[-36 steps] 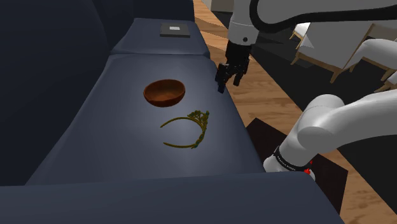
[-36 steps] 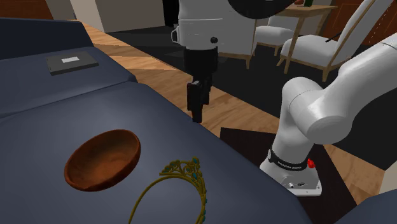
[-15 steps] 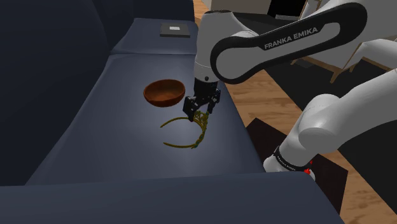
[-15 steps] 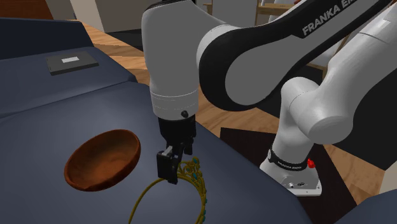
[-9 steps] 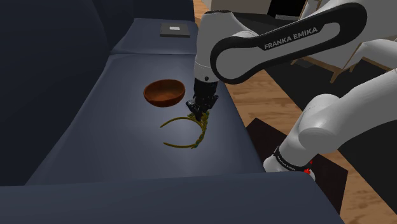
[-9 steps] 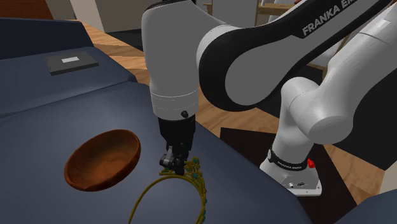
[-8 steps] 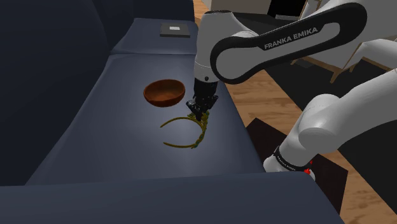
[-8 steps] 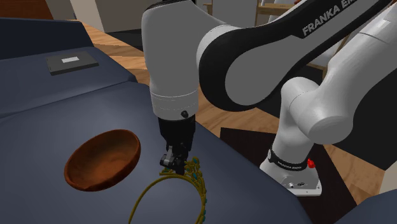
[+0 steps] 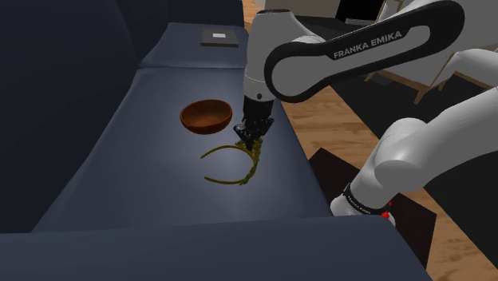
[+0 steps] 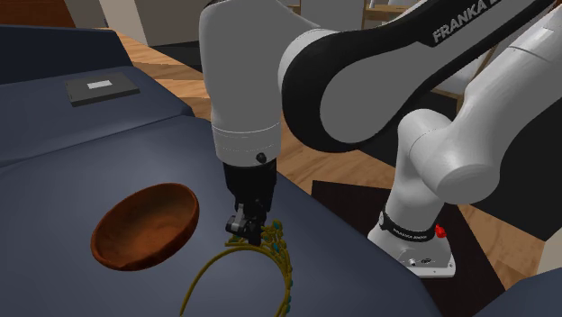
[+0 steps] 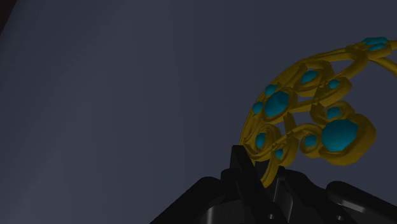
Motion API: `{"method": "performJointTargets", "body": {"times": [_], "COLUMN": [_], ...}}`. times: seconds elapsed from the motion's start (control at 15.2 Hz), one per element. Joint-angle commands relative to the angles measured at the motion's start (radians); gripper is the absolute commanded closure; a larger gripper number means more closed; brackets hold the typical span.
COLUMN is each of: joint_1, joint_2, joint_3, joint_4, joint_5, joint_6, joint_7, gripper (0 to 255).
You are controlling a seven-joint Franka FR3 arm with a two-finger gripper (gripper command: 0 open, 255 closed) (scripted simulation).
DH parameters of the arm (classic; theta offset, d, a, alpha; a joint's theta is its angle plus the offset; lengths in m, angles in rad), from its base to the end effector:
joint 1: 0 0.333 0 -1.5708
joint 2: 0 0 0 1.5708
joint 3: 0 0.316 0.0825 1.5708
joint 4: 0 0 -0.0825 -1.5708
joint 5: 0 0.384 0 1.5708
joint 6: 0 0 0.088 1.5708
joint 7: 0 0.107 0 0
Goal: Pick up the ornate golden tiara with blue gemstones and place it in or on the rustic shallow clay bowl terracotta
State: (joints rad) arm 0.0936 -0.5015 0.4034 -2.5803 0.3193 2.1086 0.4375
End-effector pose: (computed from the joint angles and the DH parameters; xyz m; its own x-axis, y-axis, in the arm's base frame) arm 0.3389 0.1986 0.4150 0.9885 -0.1474 -0.0323 -0.1496 -0.9856 -0.0785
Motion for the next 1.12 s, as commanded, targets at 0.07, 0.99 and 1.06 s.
{"method": "performJointTargets", "body": {"times": [0.07, 0.99, 1.06], "joint_1": [-0.002, -0.009, -0.01], "joint_2": [-0.017, -0.067, -0.069], "joint_3": [-0.009, -0.047, -0.049], "joint_4": [0.026, 0.178, 0.19], "joint_5": [-0.006, -0.034, -0.035], "joint_6": [-0.043, -0.245, -0.258], "joint_7": [0.002, 0.019, 0.02], "gripper": [255, 255, 255]}}
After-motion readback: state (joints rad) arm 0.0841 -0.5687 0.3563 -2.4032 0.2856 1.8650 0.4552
